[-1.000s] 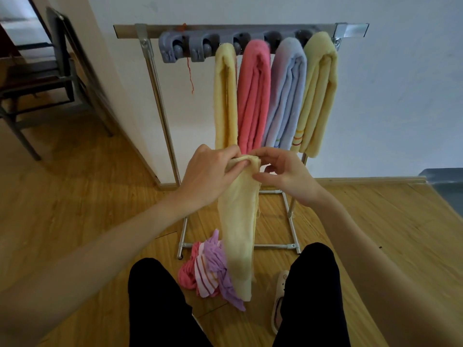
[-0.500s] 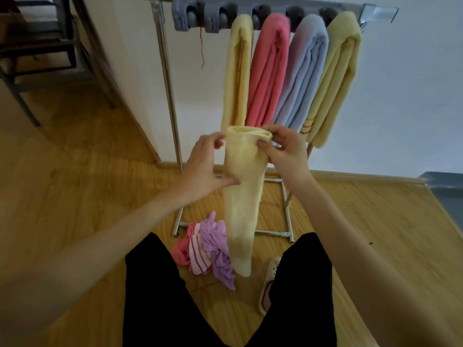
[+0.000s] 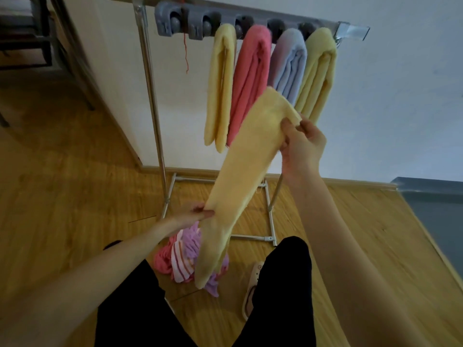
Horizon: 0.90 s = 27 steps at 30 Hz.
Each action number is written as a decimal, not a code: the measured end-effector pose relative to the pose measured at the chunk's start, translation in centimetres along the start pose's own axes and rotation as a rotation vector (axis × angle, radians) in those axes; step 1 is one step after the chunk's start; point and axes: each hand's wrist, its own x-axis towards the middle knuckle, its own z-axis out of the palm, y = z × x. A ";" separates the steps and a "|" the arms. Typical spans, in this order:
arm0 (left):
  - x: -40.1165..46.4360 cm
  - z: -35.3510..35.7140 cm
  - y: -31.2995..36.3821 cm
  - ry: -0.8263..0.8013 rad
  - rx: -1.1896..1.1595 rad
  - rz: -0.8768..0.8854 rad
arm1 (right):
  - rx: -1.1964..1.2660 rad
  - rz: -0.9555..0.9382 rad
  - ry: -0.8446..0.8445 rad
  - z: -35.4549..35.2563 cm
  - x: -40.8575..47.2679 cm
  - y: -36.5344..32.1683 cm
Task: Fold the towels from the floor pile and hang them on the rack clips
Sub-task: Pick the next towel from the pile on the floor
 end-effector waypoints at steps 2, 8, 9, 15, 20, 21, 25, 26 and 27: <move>0.1 -0.7 0.5 0.027 -0.044 -0.005 | -0.001 0.065 0.149 -2.0 0.9 0.9; -1.0 -4.3 5.1 0.105 -0.132 0.145 | -0.220 0.309 0.302 -8.1 0.4 9.0; -1.3 -4.8 6.5 0.099 -0.093 0.194 | -0.264 0.375 0.280 -8.7 -0.1 10.7; -4.3 -7.5 13.6 -0.156 0.237 0.372 | -0.721 0.644 -0.218 -10.0 -3.0 16.2; -5.7 -8.4 18.0 -0.364 0.420 0.399 | -1.359 0.326 -0.777 -7.1 -2.8 14.7; -5.7 -8.4 18.5 -0.399 0.458 0.399 | -1.189 0.242 -0.765 -6.0 -2.8 13.7; -5.4 -8.2 19.3 -0.491 0.547 0.386 | -0.468 0.167 -0.701 -2.7 -3.3 9.8; -5.3 -8.2 19.3 -0.481 0.556 0.388 | -0.397 0.190 -0.716 -2.3 -3.3 9.4; -5.2 -8.3 19.3 -0.468 0.569 0.396 | -0.340 0.225 -0.757 -2.1 -3.2 9.1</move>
